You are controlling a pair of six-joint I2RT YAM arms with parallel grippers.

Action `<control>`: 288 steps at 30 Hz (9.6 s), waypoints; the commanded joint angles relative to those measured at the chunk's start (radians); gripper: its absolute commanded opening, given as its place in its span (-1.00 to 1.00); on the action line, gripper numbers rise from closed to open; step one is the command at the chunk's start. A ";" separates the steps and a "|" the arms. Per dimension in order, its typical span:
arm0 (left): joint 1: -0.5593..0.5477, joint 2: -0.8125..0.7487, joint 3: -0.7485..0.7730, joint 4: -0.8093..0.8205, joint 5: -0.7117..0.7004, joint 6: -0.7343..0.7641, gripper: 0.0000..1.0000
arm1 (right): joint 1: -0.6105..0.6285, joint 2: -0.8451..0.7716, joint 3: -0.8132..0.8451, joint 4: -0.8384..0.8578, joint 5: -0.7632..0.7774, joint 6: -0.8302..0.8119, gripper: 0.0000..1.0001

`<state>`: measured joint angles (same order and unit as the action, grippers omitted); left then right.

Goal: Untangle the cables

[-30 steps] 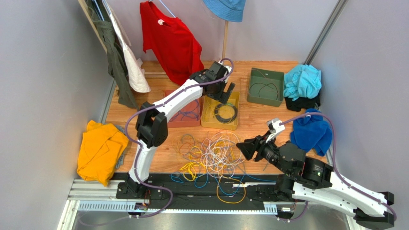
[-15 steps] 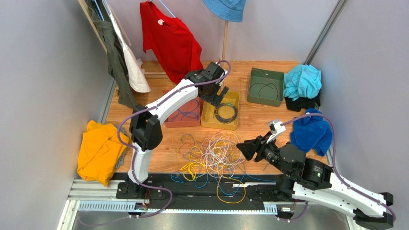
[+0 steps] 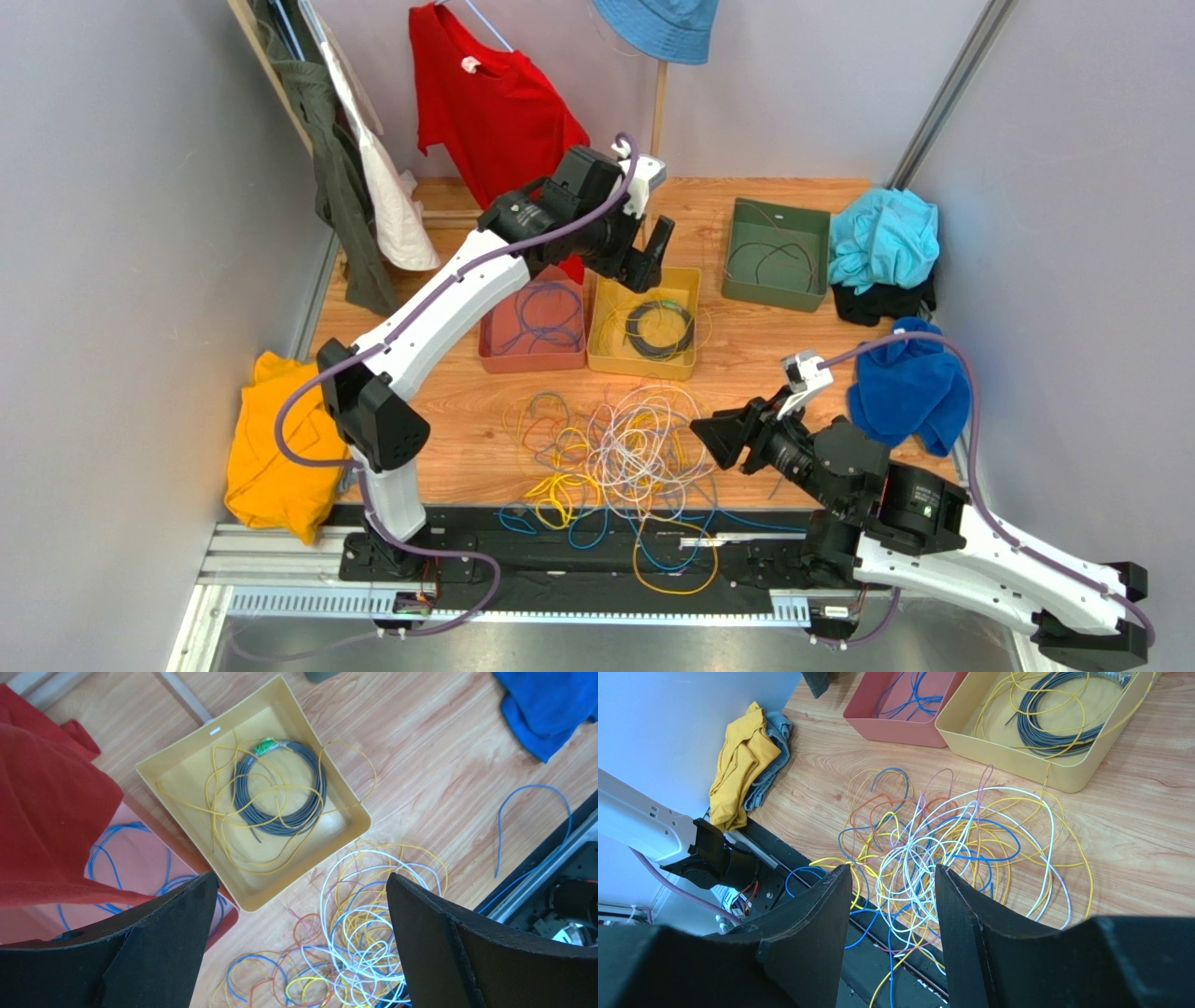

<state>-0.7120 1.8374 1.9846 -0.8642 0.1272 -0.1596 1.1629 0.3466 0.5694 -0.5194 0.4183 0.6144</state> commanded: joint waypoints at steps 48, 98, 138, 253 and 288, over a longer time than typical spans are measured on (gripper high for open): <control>-0.466 -0.944 -1.329 0.535 -0.454 -0.465 -1.00 | 0.004 -0.023 -0.106 -0.037 0.045 0.120 -0.05; -0.465 -0.955 -0.886 0.355 -0.409 -0.208 -1.00 | 0.063 0.534 0.153 0.610 -0.273 -0.143 -1.00; -0.466 -1.369 -1.633 0.380 -0.546 -0.675 0.93 | 0.058 0.890 1.270 -0.007 0.075 -0.645 -1.00; -0.465 -0.725 -0.252 0.097 -0.624 -0.170 -1.00 | -0.080 0.223 -0.008 0.300 -0.279 -0.085 0.28; -0.121 -0.185 -0.271 0.461 -0.179 -0.228 -1.00 | -0.068 -0.139 0.095 -0.142 0.131 -0.085 0.23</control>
<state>-0.8715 1.6081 1.6905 -0.4950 -0.1394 -0.3515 1.0908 0.2295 0.6239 -0.6552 0.5156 0.5484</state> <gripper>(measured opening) 0.011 0.617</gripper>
